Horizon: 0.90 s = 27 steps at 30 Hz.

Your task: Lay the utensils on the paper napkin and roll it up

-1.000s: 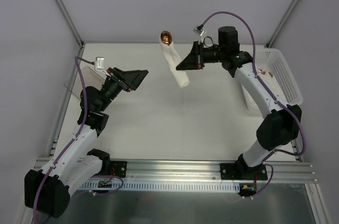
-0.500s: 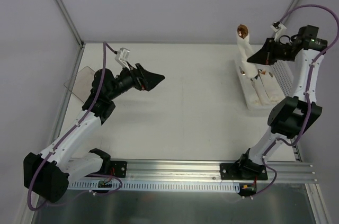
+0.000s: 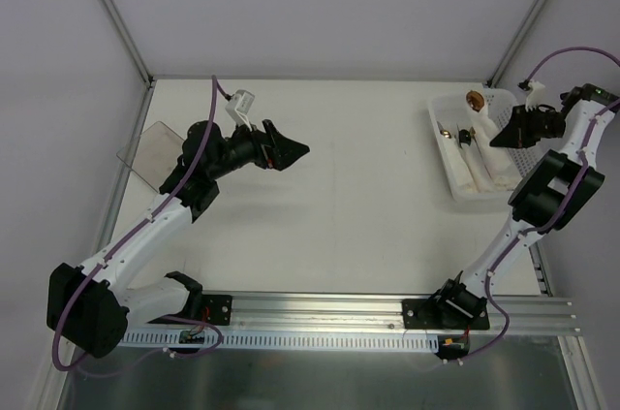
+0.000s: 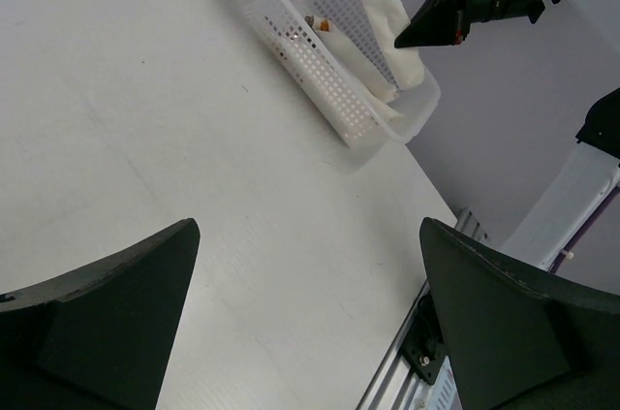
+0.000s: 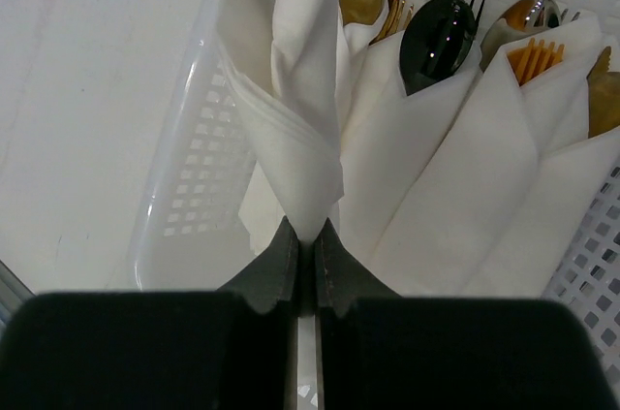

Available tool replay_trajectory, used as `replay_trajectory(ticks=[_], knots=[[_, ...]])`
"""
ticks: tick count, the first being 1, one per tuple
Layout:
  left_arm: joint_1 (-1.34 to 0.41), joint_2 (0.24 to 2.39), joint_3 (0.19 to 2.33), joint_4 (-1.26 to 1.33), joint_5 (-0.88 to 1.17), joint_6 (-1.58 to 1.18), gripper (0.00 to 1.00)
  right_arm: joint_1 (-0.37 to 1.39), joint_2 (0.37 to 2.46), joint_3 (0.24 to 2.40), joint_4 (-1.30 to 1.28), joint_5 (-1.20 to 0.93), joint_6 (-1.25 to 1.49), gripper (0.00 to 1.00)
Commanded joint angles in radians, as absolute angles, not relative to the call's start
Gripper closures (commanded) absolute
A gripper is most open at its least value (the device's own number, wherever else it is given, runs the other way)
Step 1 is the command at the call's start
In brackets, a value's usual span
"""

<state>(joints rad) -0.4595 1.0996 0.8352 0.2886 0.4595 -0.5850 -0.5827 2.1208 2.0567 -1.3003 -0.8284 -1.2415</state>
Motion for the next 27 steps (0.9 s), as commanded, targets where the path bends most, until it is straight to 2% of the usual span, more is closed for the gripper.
replay_trajectory(ticks=[1,27], knots=[[-0.472,1.088,0.821,0.321,0.434,-0.589,0.01,-0.581,2.129,2.103,-1.631,-0.853,-1.305,1.00],[-0.476,1.083,0.788,0.319,0.408,-0.606,0.01,-0.580,2.326,2.051,-1.640,-0.862,-1.163,1.00]])
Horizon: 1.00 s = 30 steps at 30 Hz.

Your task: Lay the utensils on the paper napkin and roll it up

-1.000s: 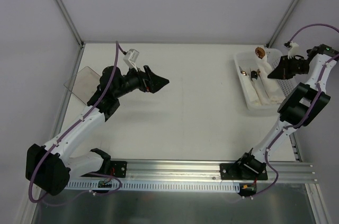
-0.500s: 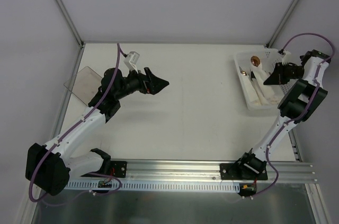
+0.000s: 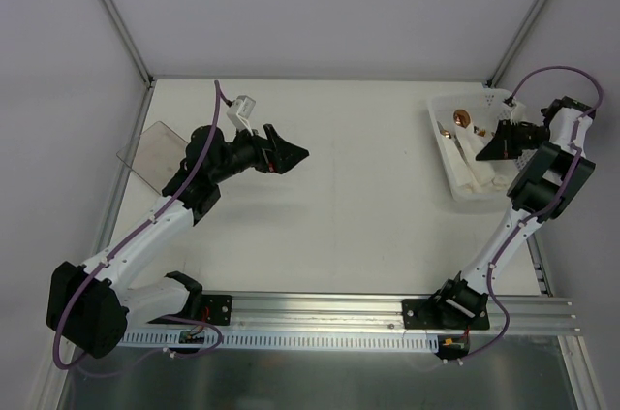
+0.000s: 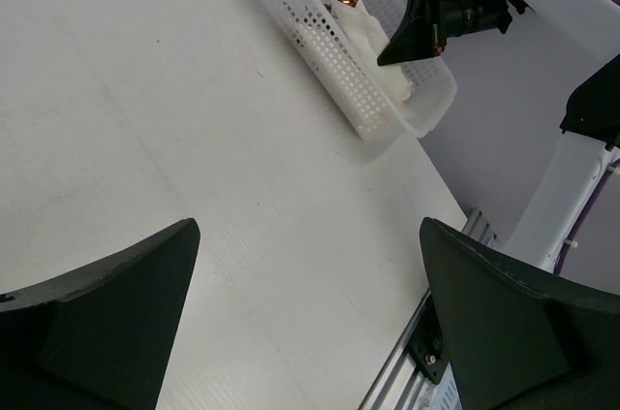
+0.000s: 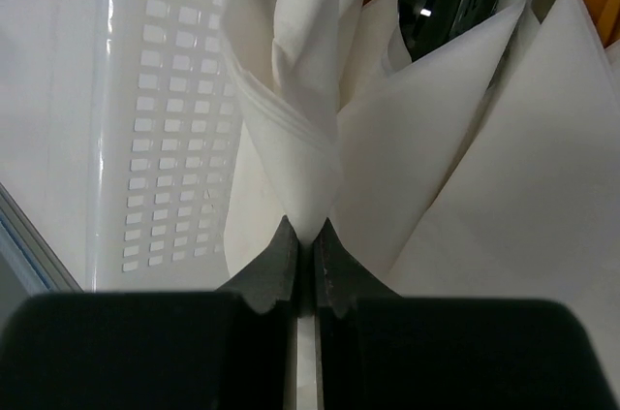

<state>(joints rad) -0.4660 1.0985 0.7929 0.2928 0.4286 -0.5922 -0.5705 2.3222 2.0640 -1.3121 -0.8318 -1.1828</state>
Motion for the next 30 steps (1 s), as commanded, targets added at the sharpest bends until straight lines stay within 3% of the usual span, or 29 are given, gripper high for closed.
replay_trajectory(ticks=[1,8,18,30], knots=[[-0.476,1.081,0.787,0.318,0.408,-0.606,0.01,-0.580,2.318,2.049,-1.643,-0.873,-1.161,1.00],[-0.476,1.080,0.785,0.319,0.408,-0.601,0.01,-0.575,2.209,2.092,-1.648,-0.885,-1.152,1.00],[-0.476,1.062,0.779,0.318,0.400,-0.588,0.01,-0.601,2.198,2.224,-1.568,-0.724,-1.066,1.00],[-0.474,1.048,0.772,0.290,0.353,-0.600,0.01,-0.555,2.096,2.073,-1.658,-0.907,-0.994,1.00]])
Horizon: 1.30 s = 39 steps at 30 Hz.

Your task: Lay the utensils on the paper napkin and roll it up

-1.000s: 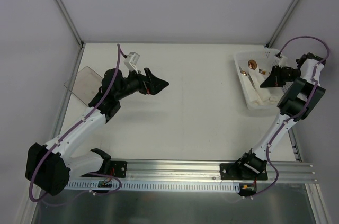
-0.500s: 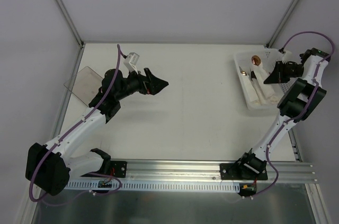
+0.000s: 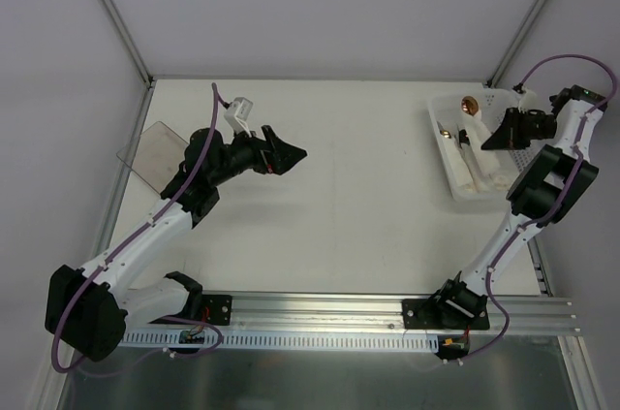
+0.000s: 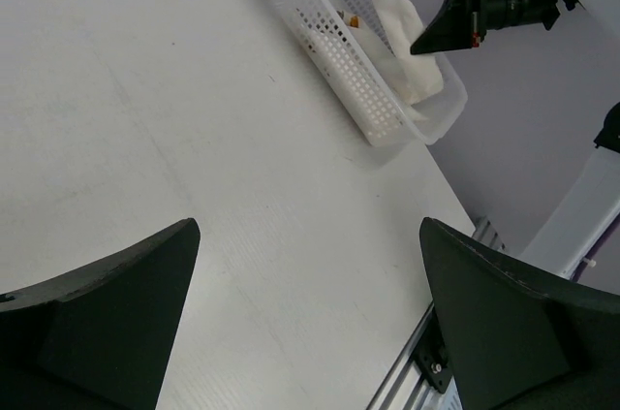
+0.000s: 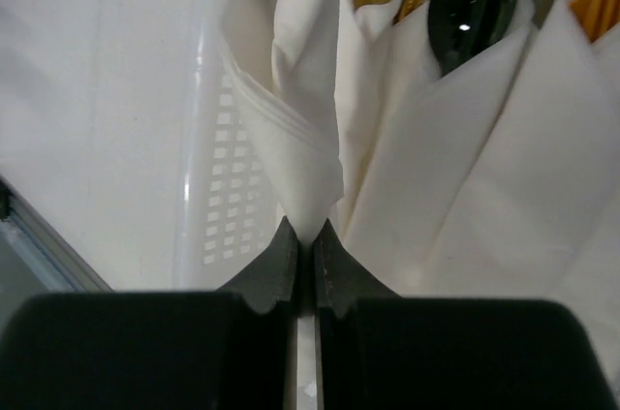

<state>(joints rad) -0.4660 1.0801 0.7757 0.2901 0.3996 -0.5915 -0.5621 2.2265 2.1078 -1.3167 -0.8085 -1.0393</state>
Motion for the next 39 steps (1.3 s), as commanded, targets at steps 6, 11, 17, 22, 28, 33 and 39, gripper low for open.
replay_trajectory(ticks=[6,11,17,22,28,33,39], knots=[[-0.474,1.029,0.762,0.262,0.285,-0.632,0.01,-0.526,2.042,1.929,-1.657,-0.911,-0.946,1.00],[-0.476,1.026,0.764,0.252,0.281,-0.638,0.01,-0.526,2.054,1.865,-1.655,-0.888,-0.949,1.00],[-0.474,1.017,0.765,0.249,0.281,-0.637,0.01,-0.532,2.092,1.865,-1.652,-0.907,-0.976,1.00],[-0.474,1.015,0.769,0.242,0.279,-0.634,0.01,-0.534,2.155,1.853,-1.651,-0.904,-0.988,1.00],[-0.476,1.015,0.769,0.241,0.278,-0.630,0.01,-0.531,2.210,1.864,-1.618,-0.948,-0.991,1.00],[-0.474,1.012,0.767,0.236,0.275,-0.624,0.01,-0.517,2.230,1.858,-1.562,-0.937,-0.965,1.00],[-0.474,1.014,0.772,0.227,0.275,-0.618,0.01,-0.511,2.258,1.839,-1.499,-0.864,-0.927,1.00]])
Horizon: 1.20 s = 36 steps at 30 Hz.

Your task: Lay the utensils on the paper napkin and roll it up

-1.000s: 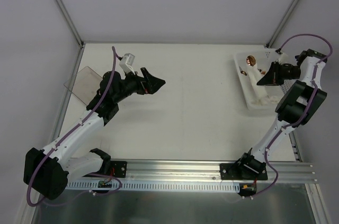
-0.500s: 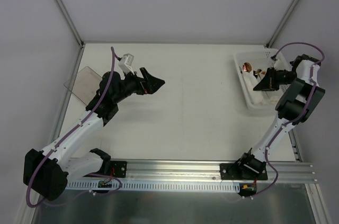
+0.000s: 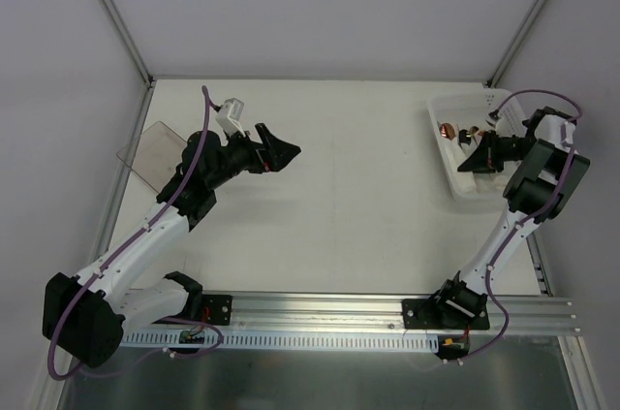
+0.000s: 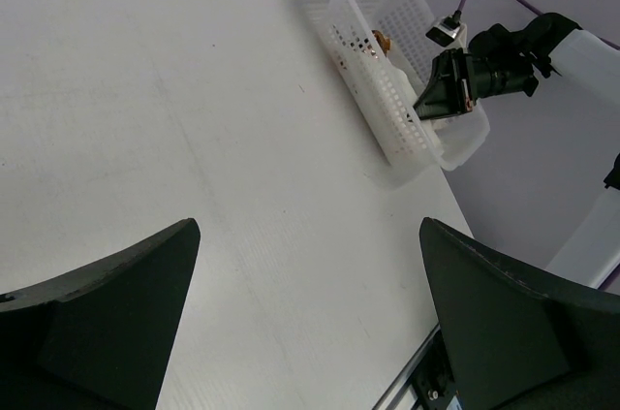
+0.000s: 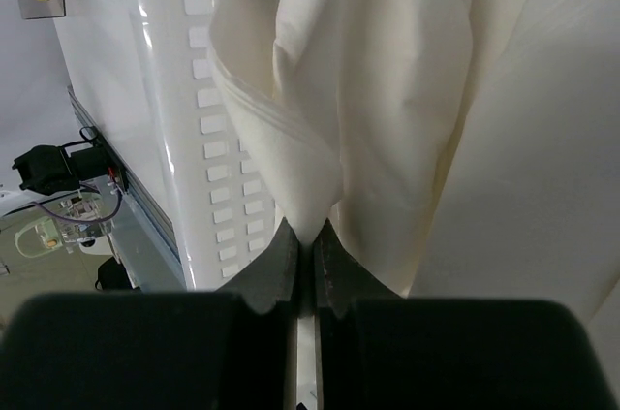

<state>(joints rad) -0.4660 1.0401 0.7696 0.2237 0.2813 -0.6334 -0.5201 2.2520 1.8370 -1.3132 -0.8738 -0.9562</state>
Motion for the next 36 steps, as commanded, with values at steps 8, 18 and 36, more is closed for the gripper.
replay_trajectory(ticks=[8,18,36], knots=[[-0.474,1.005,0.769,0.215,0.256,-0.614,0.01,-0.505,2.269,1.813,-1.413,-0.744,-0.833,1.00],[-0.474,1.003,0.779,0.192,0.256,-0.598,0.01,-0.492,2.227,1.812,-1.397,-0.699,-0.824,0.76],[-0.453,0.982,0.785,0.129,0.233,-0.583,0.01,-0.469,2.074,2.008,-1.436,-0.640,-0.813,0.44]])
